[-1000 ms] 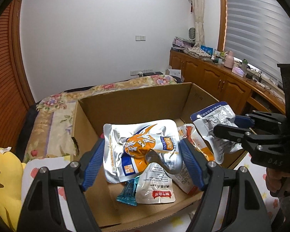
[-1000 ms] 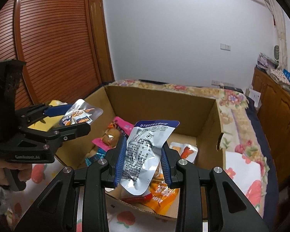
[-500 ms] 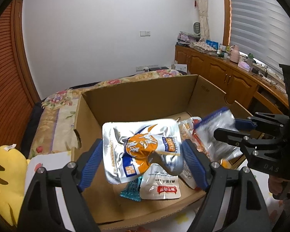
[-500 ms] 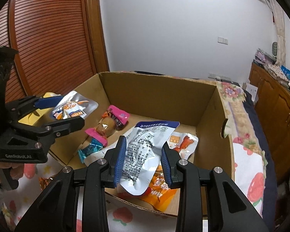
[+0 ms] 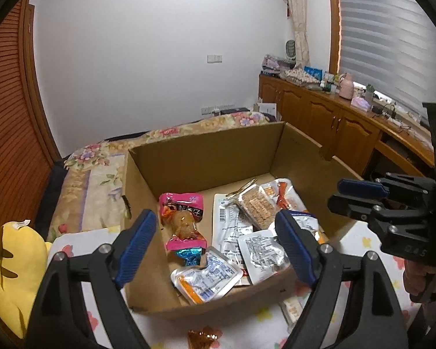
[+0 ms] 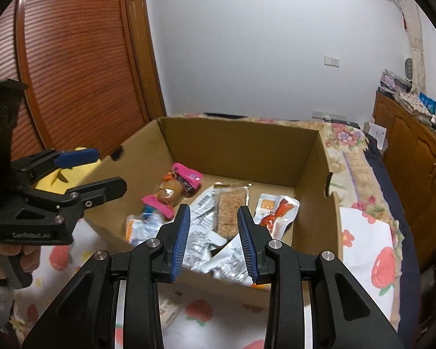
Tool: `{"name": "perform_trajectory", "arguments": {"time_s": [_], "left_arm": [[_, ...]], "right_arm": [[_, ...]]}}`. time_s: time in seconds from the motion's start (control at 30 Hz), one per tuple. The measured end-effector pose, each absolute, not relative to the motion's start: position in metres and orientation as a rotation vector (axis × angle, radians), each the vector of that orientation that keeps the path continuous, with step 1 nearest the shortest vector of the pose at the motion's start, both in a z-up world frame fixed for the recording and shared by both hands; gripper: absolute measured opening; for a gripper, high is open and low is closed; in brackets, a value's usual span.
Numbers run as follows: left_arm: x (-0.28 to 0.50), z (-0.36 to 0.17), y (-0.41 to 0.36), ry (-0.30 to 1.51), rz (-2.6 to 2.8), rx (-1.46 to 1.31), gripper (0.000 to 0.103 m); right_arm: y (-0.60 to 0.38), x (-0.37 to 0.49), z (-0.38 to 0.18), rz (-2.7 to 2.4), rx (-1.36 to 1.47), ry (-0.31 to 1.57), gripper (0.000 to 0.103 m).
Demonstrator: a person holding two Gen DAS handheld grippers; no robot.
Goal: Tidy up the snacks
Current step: 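Carry both packets over the box and open both tools to release them, then grasp the white bar with the right tool while the left tool grasps the copper candy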
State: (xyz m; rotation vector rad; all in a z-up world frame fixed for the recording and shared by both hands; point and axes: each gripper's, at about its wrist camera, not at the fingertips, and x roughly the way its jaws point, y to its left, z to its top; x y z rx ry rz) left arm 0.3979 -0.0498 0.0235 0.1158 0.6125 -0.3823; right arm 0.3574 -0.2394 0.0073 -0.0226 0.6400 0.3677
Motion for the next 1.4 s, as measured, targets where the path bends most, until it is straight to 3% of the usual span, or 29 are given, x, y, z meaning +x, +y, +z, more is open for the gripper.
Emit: {"name": "perform_trajectory", "arguments": {"time_s": [0.47,0.77,0.93,1.4], "left_arm": [[0.324,0.023,-0.013,0.586,-0.401,0.122,0.088],[0.302,-0.015,0.01,0.647,-0.38,0.135,0.088],[0.298,-0.036,0.017,0.683,-0.371,0.136,0.088],[0.314,-0.083,0.017,0.788,-0.372,0.125,0.088]], "right_arm": [[-0.219,0.281,0.023,0.426,-0.01,0.613,0.035],[-0.202,0.272,-0.018,0.417,-0.033,0.709,0.037],[-0.195,0.276,-0.04,0.4,-0.047,0.761,0.052],[-0.187,0.309,-0.099,0.353,-0.08,0.908,0.053]]}}
